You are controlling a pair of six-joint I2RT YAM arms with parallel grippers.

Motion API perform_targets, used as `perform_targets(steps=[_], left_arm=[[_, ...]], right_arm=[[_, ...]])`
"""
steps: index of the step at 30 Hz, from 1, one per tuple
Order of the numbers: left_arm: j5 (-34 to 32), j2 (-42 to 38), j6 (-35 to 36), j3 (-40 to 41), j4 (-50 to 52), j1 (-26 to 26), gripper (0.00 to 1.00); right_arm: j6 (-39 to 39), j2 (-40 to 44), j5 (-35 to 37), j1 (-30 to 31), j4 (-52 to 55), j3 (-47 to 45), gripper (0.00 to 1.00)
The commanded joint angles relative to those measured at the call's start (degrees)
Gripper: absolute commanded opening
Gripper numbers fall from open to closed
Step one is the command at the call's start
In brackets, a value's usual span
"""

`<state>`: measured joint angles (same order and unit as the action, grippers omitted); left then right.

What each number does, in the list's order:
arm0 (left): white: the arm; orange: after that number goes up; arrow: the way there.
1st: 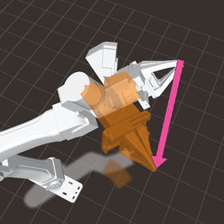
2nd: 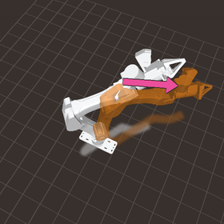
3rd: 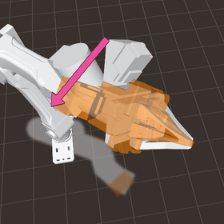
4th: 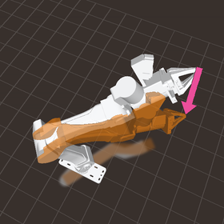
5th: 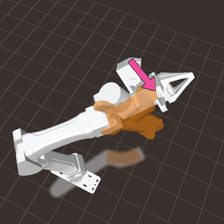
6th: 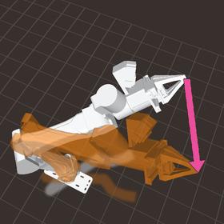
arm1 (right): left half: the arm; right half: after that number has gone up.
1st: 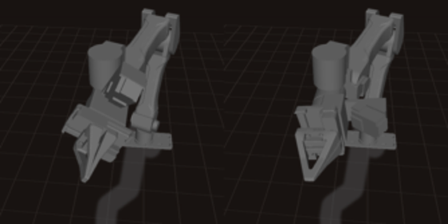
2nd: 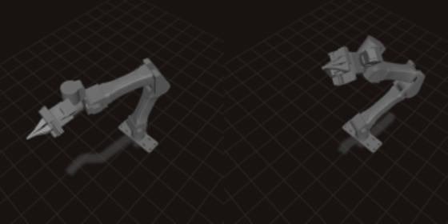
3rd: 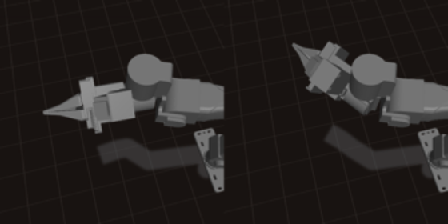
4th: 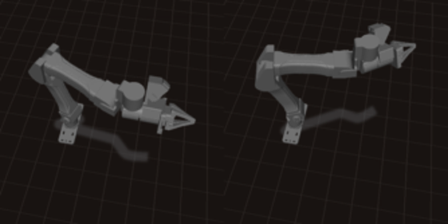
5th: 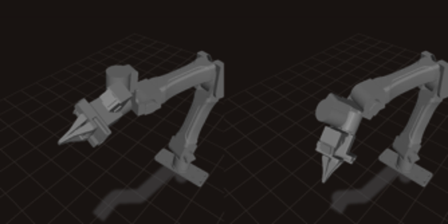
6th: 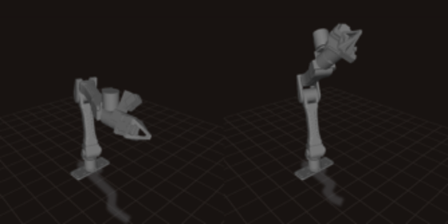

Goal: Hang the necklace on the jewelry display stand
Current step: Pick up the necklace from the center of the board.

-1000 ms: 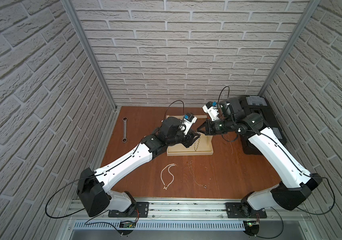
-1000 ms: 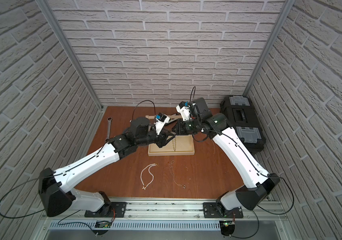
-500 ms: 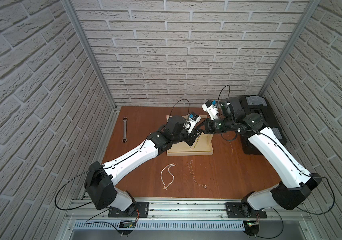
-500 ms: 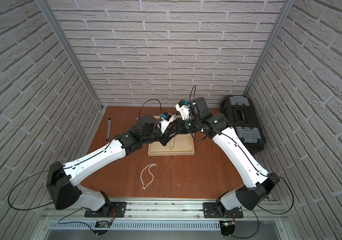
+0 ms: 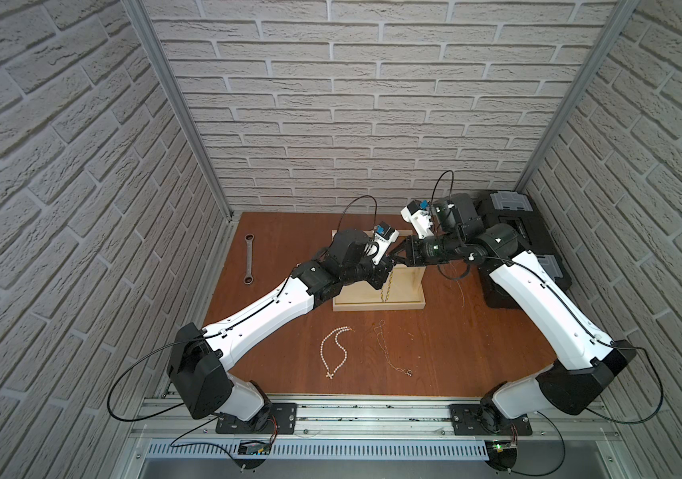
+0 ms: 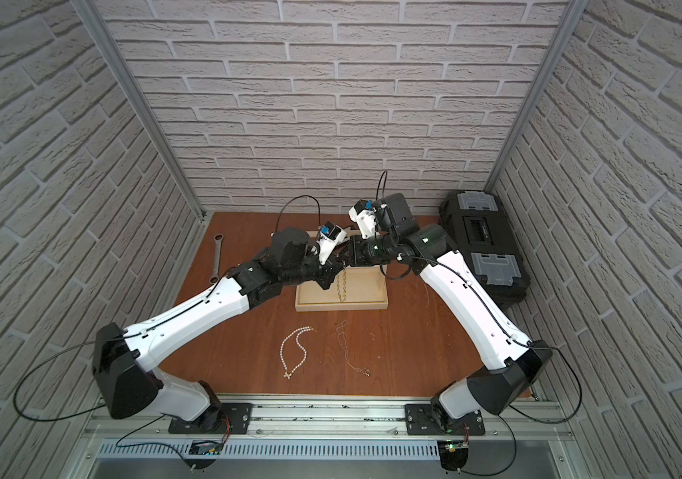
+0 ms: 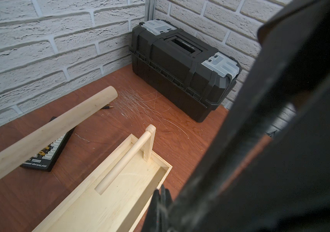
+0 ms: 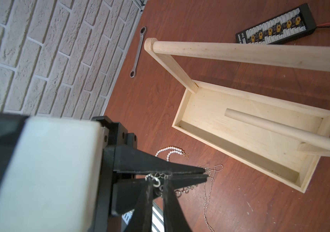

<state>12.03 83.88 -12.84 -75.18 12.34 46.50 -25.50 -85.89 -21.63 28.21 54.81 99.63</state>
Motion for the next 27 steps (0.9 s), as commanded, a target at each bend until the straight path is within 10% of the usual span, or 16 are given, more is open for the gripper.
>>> perform_targets(steps=[1,6,27], left_arm=[[-0.42,-2.22,0.19,-2.43,-3.77,-0.69,0.0],[-0.73,-2.97,-0.77,-2.77,-3.89,-1.49,0.0],[-0.61,-2.57,-0.36,-8.77,2.3,-2.29,0.0]], right_arm=[[1.78,0.14,0.29,0.19,-0.07,-0.23,0.29],[2.81,2.37,1.83,0.17,-0.63,-2.09,0.42],[0.9,7.65,0.8,0.27,-16.7,-16.68,0.41]])
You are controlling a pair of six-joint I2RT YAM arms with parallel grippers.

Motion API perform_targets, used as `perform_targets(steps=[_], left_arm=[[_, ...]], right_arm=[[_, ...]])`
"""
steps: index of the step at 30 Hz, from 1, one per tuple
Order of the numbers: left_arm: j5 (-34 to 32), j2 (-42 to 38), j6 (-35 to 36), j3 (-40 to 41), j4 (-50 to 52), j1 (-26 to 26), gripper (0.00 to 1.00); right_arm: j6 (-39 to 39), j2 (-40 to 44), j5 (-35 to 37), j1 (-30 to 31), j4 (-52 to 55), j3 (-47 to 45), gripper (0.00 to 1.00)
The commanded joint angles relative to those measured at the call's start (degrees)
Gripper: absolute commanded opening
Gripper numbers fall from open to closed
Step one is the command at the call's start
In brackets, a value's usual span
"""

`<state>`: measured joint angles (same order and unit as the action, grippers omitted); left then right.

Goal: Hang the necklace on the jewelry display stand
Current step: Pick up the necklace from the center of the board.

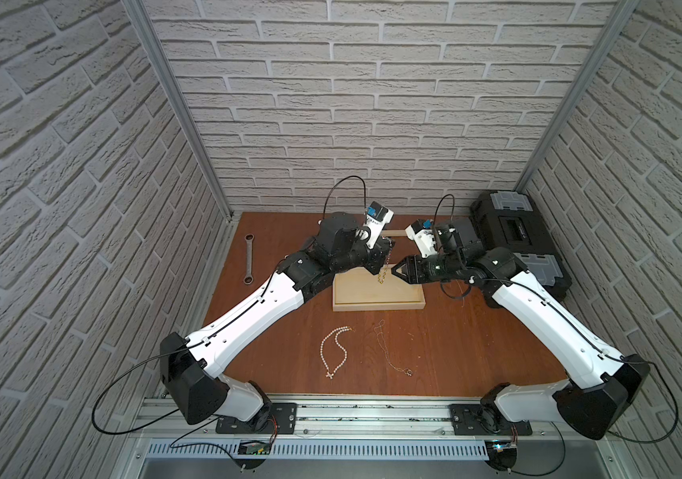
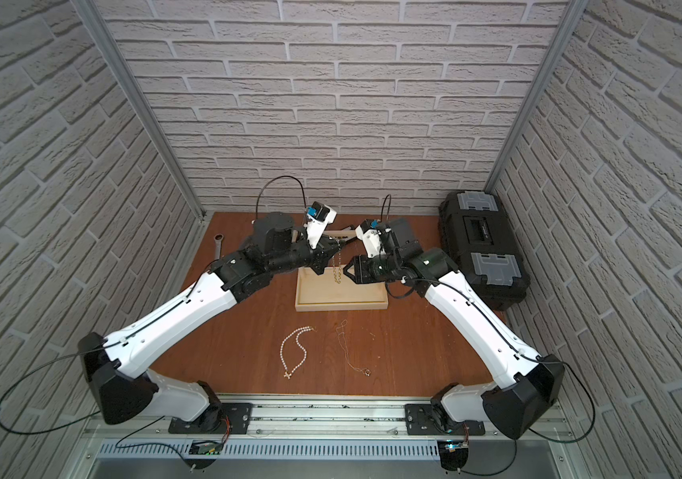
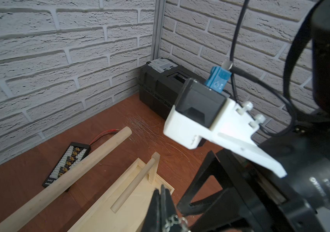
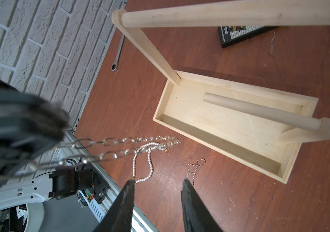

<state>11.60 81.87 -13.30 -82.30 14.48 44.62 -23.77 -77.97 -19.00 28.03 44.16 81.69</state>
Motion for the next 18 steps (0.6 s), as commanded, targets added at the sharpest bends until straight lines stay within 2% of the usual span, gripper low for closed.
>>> perform_targets(steps=[1,8,14,18], left_arm=[[-0.17,-0.41,0.11,-1.79,0.35,-0.41,0.0],[-0.89,1.59,1.36,-4.37,2.99,-0.41,0.0],[-1.39,4.01,2.29,-7.37,5.35,-0.55,0.0],[-2.77,6.08,2.49,-9.77,7.15,-1.19,0.0]], right_arm=[[-0.92,-0.33,-1.95,0.42,-6.85,1.35,0.41],[-1.59,-3.51,-4.58,0.46,-10.94,3.59,0.41],[-1.78,-6.08,-4.01,0.41,-12.98,5.53,0.41],[-2.55,-7.14,-4.09,0.45,-14.93,6.78,0.33]])
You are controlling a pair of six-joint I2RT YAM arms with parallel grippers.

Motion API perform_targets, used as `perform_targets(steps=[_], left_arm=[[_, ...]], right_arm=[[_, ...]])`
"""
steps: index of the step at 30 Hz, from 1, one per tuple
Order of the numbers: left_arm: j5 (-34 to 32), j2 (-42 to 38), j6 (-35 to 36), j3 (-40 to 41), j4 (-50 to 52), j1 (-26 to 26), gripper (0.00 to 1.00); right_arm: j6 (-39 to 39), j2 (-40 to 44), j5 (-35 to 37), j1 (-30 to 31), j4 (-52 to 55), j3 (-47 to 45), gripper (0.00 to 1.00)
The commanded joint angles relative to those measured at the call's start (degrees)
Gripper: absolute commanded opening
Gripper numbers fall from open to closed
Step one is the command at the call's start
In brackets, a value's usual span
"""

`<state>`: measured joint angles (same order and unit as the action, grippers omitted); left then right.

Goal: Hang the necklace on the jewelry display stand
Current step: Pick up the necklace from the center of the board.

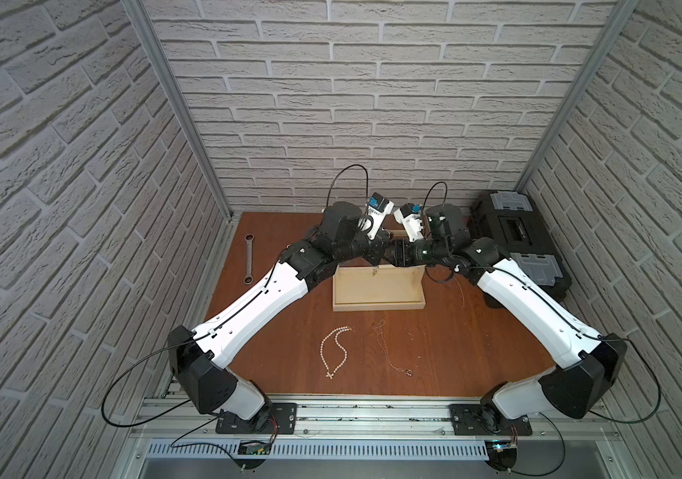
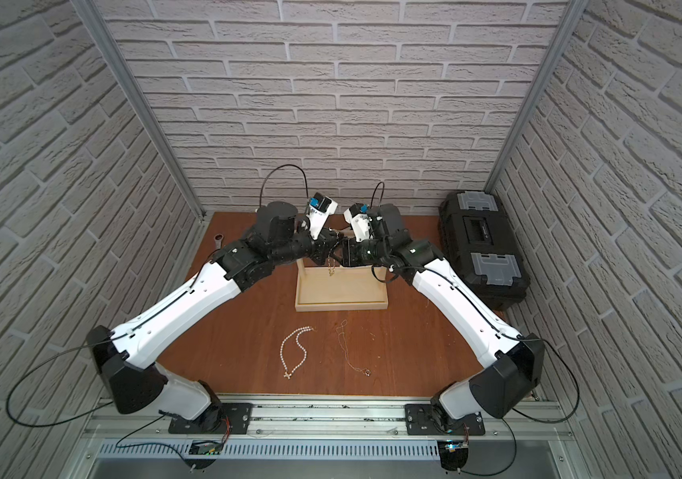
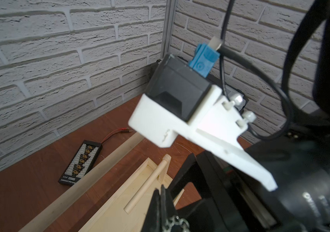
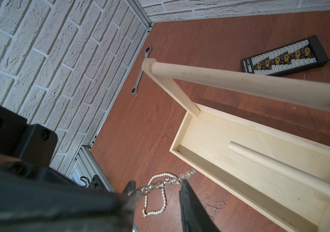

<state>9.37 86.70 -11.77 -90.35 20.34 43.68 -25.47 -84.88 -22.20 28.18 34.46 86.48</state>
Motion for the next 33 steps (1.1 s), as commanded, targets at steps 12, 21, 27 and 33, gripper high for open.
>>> perform_targets(steps=[12,21,27,33], left_arm=[[0.08,6.04,-1.76,-5.4,0.3,-3.87,0.0],[2.51,9.01,-1.38,-9.26,1.57,-4.52,0.0],[3.15,9.73,-1.06,-10.29,2.52,-4.54,0.0],[3.04,9.96,-1.2,-10.32,2.65,-4.53,0.0]], right_arm=[[1.25,-2.77,4.02,0.09,-4.42,6.07,0.19],[3.04,-6.32,5.82,-0.61,-3.92,8.27,0.27],[3.6,-6.25,6.03,-1.47,-3.23,8.73,0.26],[4.88,-2.58,6.8,-1.55,-2.86,6.19,0.26]])
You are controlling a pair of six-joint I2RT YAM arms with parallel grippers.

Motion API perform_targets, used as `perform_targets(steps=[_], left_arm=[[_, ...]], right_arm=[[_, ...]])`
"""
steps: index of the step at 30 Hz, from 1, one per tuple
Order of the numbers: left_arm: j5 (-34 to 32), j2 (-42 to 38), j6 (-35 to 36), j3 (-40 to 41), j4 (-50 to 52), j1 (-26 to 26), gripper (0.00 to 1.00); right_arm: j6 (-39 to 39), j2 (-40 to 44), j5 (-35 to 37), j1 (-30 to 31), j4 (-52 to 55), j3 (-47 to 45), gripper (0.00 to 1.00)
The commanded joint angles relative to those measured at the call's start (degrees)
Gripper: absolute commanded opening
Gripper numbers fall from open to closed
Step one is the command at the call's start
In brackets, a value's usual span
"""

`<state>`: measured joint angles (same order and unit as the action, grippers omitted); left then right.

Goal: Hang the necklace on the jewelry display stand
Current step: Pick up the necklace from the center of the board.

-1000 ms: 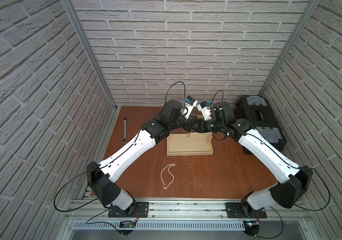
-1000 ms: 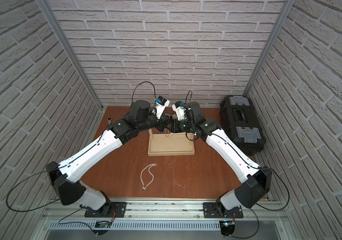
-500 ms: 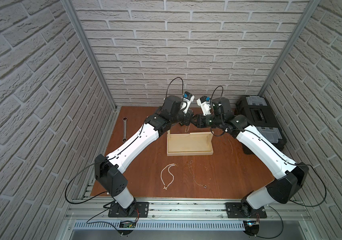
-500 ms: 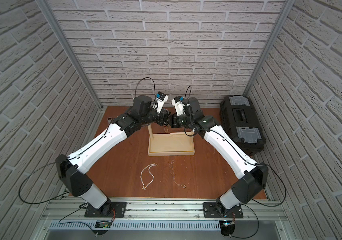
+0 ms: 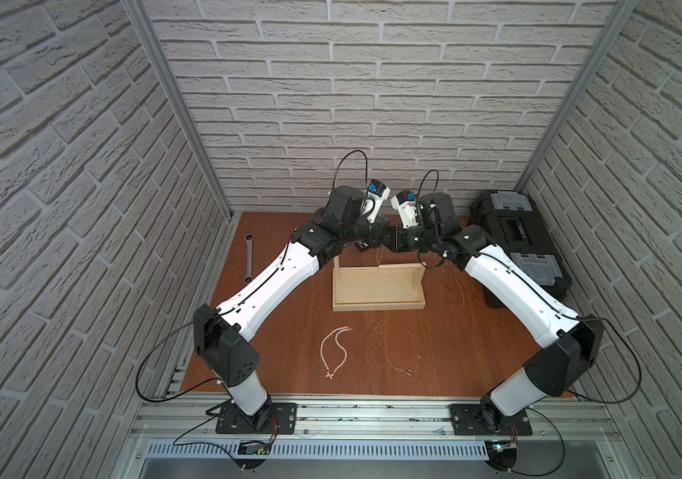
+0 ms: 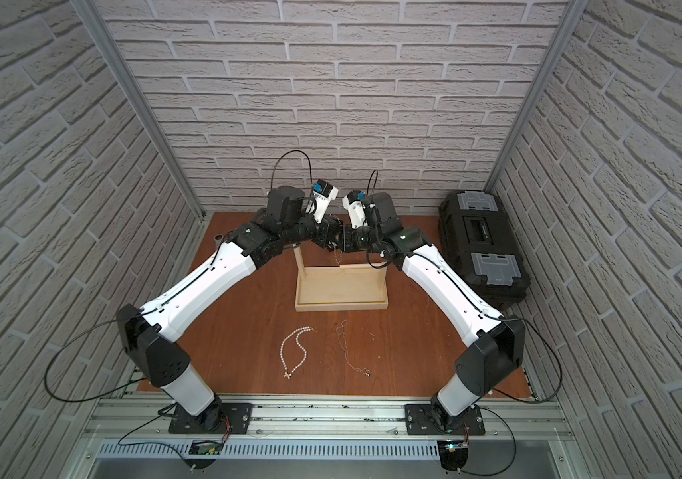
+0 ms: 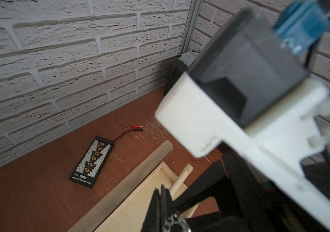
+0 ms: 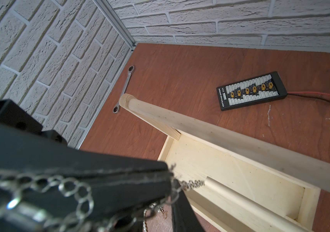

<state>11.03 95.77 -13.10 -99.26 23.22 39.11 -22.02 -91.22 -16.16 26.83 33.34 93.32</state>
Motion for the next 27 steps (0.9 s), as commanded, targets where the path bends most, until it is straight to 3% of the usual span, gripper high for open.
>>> perform_targets(steps=[1,10,27], left_arm=[[1.2,0.9,0.13,-1.42,-0.27,0.07,0.0],[1.34,1.53,0.64,-2.68,0.66,0.09,0.0],[3.5,3.05,1.4,-5.79,3.73,0.09,0.0]], right_arm=[[1.54,4.34,0.95,-0.24,-1.66,-1.28,0.26],[2.04,6.1,2.36,-0.45,-2.11,-3.67,0.3],[2.9,-0.26,2.0,-1.78,-4.67,0.43,0.31]])
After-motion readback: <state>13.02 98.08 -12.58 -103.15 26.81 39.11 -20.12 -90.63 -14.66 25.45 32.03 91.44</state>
